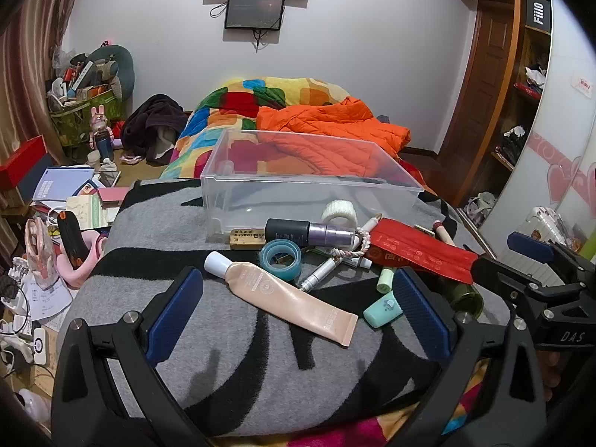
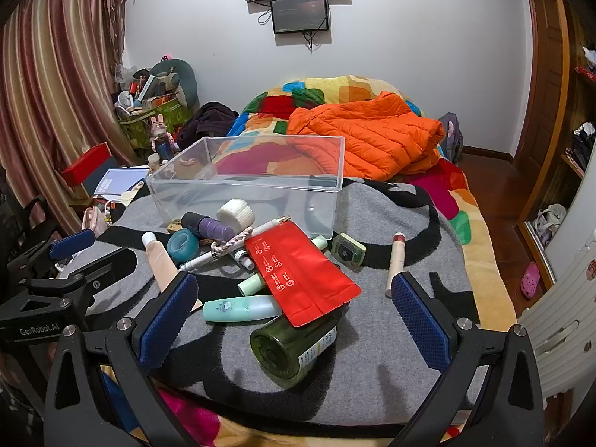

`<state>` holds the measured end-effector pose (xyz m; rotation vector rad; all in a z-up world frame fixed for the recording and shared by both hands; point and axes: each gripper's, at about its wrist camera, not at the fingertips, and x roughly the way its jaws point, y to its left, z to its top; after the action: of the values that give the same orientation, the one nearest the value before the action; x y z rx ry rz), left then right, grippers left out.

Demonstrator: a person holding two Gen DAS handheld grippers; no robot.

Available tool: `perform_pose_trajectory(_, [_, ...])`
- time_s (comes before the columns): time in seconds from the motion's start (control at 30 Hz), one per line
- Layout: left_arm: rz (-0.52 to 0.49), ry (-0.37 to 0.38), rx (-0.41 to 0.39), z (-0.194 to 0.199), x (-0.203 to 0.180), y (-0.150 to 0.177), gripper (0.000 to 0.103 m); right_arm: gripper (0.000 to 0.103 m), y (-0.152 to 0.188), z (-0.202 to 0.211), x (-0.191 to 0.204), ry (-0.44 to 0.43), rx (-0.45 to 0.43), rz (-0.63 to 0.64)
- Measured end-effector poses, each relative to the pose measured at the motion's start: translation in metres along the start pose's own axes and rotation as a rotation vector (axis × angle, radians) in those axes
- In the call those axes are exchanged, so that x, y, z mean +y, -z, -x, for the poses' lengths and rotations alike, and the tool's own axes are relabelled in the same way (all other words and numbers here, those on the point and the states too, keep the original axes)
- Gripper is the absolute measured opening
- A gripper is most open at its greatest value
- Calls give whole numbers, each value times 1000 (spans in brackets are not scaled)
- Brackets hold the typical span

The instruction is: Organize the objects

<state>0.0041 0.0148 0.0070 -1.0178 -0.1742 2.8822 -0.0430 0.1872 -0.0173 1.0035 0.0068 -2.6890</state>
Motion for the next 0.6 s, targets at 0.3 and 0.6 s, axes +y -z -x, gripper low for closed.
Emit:
perform_pose_trajectory(0.3, [0, 4, 3, 1, 1, 0, 103, 103, -1, 1, 1, -1, 4, 1])
perform_pose_trajectory(0.6, [-1, 8, 3, 1, -1, 0, 103, 103, 1, 0, 1, -4, 11, -2])
